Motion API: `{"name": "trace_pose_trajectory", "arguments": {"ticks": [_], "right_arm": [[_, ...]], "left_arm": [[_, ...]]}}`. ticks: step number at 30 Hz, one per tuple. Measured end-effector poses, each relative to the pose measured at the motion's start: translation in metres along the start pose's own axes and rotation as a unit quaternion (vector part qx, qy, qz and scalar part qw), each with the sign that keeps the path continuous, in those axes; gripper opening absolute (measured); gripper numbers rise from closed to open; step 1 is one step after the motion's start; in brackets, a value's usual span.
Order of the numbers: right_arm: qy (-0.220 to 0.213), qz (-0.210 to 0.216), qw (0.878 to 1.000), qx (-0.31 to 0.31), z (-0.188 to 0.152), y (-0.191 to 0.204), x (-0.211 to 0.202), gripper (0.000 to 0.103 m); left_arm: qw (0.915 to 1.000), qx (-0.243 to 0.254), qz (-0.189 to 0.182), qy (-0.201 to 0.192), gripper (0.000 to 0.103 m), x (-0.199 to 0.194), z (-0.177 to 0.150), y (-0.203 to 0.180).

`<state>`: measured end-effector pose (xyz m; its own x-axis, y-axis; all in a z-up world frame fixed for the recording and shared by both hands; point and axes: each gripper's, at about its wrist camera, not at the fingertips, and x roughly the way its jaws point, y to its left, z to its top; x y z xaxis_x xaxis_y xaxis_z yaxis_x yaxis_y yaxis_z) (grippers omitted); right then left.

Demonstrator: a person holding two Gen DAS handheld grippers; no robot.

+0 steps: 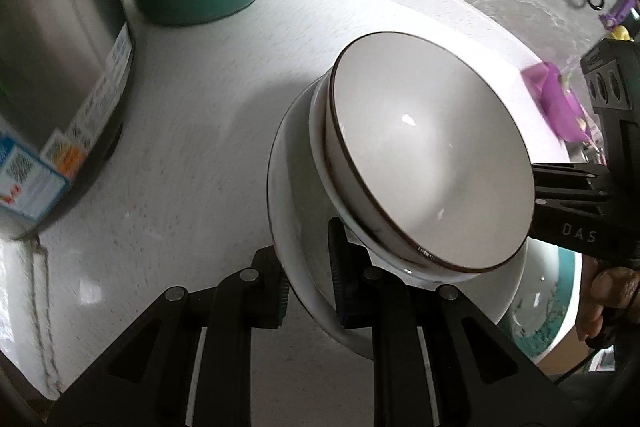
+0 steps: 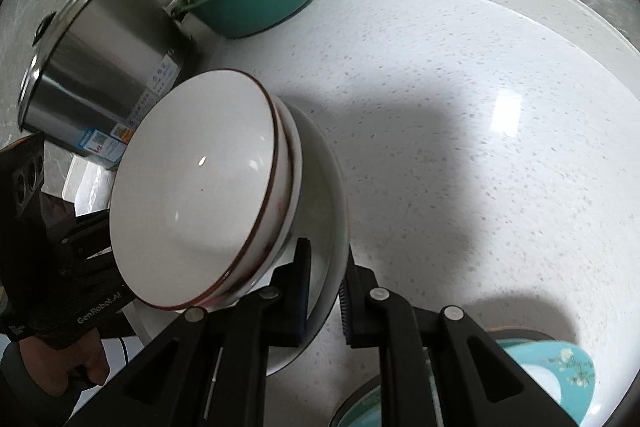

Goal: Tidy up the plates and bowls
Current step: 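Lift the plate with bowls and carry it over the teal plates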

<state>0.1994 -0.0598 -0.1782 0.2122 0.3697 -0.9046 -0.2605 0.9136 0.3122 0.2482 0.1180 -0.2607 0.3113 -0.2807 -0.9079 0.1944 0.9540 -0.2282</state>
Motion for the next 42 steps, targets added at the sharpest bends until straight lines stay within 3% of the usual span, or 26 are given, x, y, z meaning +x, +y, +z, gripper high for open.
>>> {"name": "trace_pose_trajectory", "arguments": {"ticks": [12,27,35,42], "right_arm": [[-0.041,-0.024,0.998,0.039,-0.026,-0.024,-0.069,0.015],[-0.073,-0.032,0.995,0.068,-0.085,-0.094,-0.153,0.015],[-0.072,-0.039,0.992,0.091,-0.125,-0.13,-0.168,0.015],[-0.057,-0.028,0.992,0.106,-0.149,-0.151,-0.145,0.015]], "left_arm": [[0.9976,0.062,-0.03,-0.008,0.016,-0.027,0.018,-0.069],[0.9931,0.105,-0.051,-0.009,0.016,-0.055,-0.017,-0.192],[0.9903,0.122,-0.063,0.018,0.016,-0.034,-0.057,-0.253],[0.9911,0.115,-0.055,0.038,0.016,-0.005,-0.081,-0.262]]}}
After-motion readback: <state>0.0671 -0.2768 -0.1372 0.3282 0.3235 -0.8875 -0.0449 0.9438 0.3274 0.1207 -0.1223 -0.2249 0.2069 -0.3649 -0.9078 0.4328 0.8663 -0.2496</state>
